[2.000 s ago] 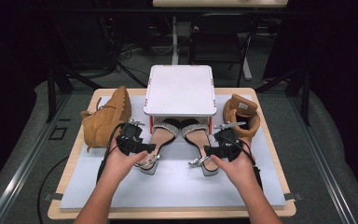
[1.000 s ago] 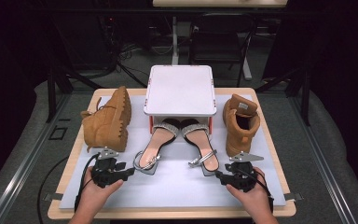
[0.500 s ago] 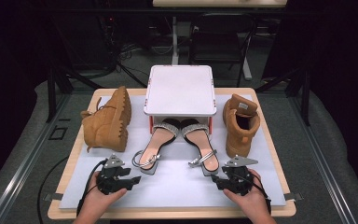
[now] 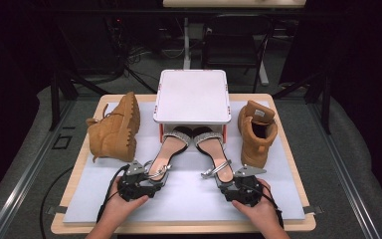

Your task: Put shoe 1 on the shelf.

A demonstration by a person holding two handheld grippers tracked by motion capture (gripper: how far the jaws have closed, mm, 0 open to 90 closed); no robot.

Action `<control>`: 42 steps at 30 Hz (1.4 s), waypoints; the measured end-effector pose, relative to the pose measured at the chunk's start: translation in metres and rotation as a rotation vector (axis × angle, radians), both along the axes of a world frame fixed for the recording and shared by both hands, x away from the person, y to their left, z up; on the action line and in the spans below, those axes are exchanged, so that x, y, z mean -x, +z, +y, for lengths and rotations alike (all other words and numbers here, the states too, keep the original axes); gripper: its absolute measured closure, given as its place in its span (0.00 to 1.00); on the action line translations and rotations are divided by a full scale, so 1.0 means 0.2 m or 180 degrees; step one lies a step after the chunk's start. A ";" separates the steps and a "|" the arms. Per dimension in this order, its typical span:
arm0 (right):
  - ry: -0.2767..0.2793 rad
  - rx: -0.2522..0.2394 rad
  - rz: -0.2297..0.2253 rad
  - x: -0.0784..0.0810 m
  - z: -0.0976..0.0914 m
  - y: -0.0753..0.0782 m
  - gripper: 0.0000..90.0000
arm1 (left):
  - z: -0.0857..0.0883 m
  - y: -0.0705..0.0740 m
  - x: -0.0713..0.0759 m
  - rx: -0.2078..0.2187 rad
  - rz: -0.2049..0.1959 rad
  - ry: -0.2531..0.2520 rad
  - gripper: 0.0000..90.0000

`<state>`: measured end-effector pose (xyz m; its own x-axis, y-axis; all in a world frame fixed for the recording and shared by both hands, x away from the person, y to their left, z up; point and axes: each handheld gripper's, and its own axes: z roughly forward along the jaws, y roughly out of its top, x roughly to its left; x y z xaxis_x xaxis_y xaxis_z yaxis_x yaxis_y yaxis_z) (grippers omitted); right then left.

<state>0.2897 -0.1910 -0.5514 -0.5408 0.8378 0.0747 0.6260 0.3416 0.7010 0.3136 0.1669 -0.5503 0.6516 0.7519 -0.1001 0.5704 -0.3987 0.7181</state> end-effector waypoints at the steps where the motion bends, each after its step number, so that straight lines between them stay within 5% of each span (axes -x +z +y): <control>1: -0.0005 0.0003 0.0008 0.00 0.00 0.00 0.44 | 0.00 0.00 0.00 0.0011 -0.0015 0.0031 0.44; 11: -0.0152 -0.0081 0.0150 -0.02 0.04 0.01 0.45 | -0.04 0.02 -0.01 -0.0048 0.0086 0.0032 0.45; 30: -0.0157 -0.0092 0.0057 -0.01 0.10 -0.01 0.42 | -0.19 0.01 0.00 0.0114 0.0130 -0.0020 0.50; 42: -0.0056 0.0012 -0.0011 -0.02 0.11 -0.04 0.38 | -0.25 -0.04 -0.01 -0.0220 -0.0025 -0.0051 0.38</control>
